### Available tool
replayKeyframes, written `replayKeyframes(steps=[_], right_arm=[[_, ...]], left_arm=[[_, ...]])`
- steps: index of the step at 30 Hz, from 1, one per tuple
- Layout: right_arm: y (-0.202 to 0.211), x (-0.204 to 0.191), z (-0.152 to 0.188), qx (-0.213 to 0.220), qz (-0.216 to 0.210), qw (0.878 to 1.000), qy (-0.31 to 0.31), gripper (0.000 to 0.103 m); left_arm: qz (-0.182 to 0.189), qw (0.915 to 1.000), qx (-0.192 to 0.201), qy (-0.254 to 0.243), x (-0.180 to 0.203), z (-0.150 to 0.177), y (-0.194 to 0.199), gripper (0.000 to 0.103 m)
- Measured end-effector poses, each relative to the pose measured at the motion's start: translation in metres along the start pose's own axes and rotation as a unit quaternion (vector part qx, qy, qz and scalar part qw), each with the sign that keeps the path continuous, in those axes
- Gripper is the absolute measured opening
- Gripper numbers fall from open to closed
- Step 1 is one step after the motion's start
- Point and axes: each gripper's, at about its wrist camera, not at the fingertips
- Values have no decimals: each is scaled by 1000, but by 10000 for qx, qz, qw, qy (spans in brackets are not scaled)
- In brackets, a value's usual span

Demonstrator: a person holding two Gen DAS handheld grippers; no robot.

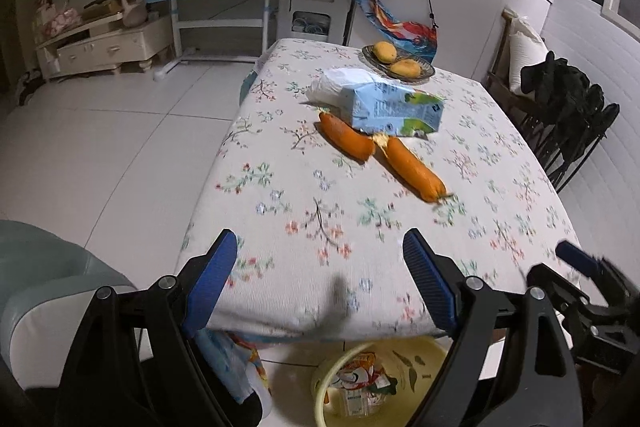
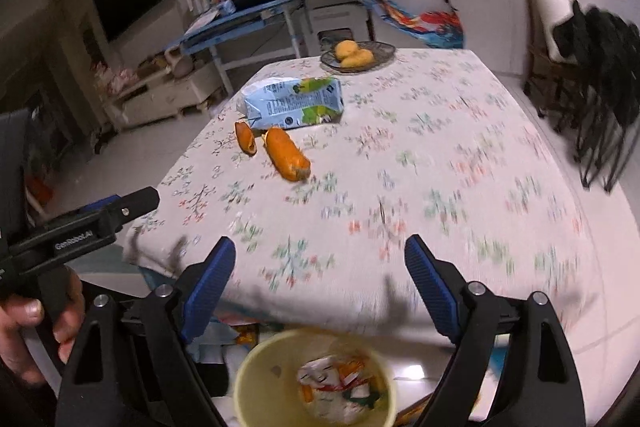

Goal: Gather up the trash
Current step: 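Move both open tools back over the table toward the juice carton, then grasp the cow-print juice carton with the right gripper while the left gripper grasps a carrot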

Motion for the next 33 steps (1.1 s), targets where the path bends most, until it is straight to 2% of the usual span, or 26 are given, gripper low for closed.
replayKeyframes(steps=[5,10,13,14,17,22,26,27,29,30,32,33], right_arm=[[-36,1,-43,-215,179,9962,826,87],[-73,7,-90,-348,72,9891,1429,87],[-97,1,-114,-496,-30,9766,2095,87],[-110,-4,-123,-675,-206,9692,2361,87],[-136,-17,-134,-969,-279,9510,2923,87],[-175,-27,-147,-1395,-570,9322,3291,87],[-190,-27,-148,-1662,-756,9236,3370,86],[-191,-25,-148,-1748,-808,9222,3355,84],[-187,-19,-146,-1924,-832,9209,3286,68],[-183,-14,-145,-1963,-830,9228,3210,66],[-172,-3,-146,-1967,-798,9324,2924,49],[-165,3,-146,-1957,-778,9381,2750,43]], left_arm=[[42,9997,-169,167,-1,-20,-23,82],[38,9985,-342,437,-5,-35,-42,82],[6,9975,-455,538,-6,-39,-52,82],[9,9973,-478,553,-6,-40,-54,82],[48,9973,-500,533,-3,-44,-58,82],[69,9970,-515,572,-3,-54,-65,82],[94,9967,-550,591,-2,-61,-74,82],[76,9968,-554,566,0,-64,-76,82],[55,9967,-593,550,0,-68,-82,82],[58,9964,-620,569,0,-70,-85,82],[71,9959,-676,600,2,-74,-91,82],[65,9960,-682,581,4,-77,-94,82]])
Point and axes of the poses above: each gripper's, at about its wrist camera, not at the fingertips, and y roughly against the way its jaws point, x to its right, z to its underside, and after that the axes turned 5 degrees about -z, right-handed
